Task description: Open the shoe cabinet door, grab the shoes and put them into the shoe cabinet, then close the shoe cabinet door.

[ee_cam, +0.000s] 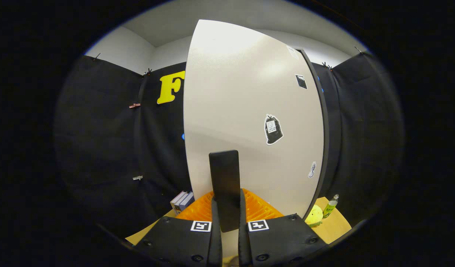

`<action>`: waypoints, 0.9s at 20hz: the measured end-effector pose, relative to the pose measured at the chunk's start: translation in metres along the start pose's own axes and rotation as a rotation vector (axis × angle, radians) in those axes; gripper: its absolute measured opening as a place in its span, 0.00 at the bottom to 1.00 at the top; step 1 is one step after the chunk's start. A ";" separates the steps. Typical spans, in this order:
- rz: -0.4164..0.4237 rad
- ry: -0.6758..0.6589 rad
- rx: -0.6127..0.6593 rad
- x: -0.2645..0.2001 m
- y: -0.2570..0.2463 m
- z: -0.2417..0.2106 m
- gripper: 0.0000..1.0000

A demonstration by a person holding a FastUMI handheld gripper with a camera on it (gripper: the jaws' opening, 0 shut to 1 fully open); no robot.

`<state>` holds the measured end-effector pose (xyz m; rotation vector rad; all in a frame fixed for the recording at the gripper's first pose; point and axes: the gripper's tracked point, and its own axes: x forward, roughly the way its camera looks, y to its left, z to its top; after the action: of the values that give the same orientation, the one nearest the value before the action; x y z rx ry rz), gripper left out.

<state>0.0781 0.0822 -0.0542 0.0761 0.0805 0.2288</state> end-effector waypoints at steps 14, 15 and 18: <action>-0.129 0.038 -0.026 -0.097 -0.111 0.012 0.20; -0.136 0.035 -0.036 -0.101 -0.119 0.013 0.19; -0.141 0.041 -0.031 -0.111 -0.134 0.017 0.19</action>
<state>0.0014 -0.0748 -0.0403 0.0344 0.1222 0.0909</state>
